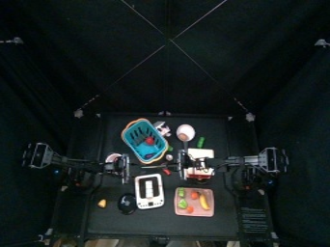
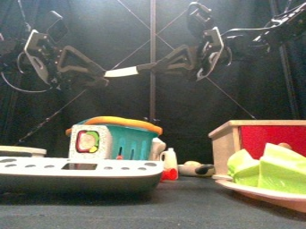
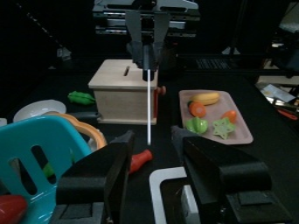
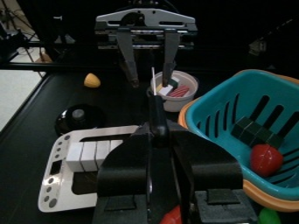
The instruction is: Grasp knife with other hand
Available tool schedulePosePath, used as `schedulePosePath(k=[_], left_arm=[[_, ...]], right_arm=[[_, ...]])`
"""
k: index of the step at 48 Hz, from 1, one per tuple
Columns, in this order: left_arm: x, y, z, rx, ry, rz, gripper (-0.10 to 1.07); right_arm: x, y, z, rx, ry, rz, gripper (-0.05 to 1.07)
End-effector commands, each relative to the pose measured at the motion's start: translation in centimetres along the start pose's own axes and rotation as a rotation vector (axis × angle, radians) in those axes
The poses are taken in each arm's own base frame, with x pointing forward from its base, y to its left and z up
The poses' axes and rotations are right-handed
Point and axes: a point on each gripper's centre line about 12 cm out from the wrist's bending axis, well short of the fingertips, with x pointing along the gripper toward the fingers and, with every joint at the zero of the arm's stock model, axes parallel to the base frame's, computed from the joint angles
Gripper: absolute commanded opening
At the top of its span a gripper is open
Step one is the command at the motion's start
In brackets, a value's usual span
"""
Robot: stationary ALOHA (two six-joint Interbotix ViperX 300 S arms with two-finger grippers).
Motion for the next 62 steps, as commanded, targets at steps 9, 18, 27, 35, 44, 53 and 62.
schedulePosePath(k=[9, 18, 27, 35, 44, 53, 62], left_arm=[[0.4, 0.0, 1.2, 0.003, -0.043, 0.0, 0.73], [0.4, 0.0, 1.2, 0.002, -0.046, 0.001, 0.58], [0.3, 0.0, 1.1, 0.005, -0.047, 0.001, 0.45], [0.0, -0.1, 0.7, 0.025, -0.037, -0.009, 0.4], [-0.1, -0.4, 0.5, 0.075, -0.035, -0.051, 0.4], [-0.3, -0.7, 0.3, 0.077, -0.029, -0.065, 0.39], [-0.6, -1.0, -0.6, 0.045, 0.0, -0.063, 0.39]], right_arm=[[0.1, -0.1, 1.7, -0.011, -0.051, 0.002, 0.42], [0.3, 0.1, 1.5, -0.013, -0.044, 0.007, 0.42], [0.3, 0.2, 1.1, -0.016, -0.029, 0.012, 0.42], [0.5, 0.7, 0.9, -0.006, -0.018, 0.023, 0.42], [1.1, 1.1, 0.2, 0.028, 0.054, 0.007, 0.42], [2.0, 1.2, 0.5, 0.112, 0.154, -0.044, 0.42], [2.6, 2.1, 1.4, 0.126, 0.204, -0.042, 0.42]])
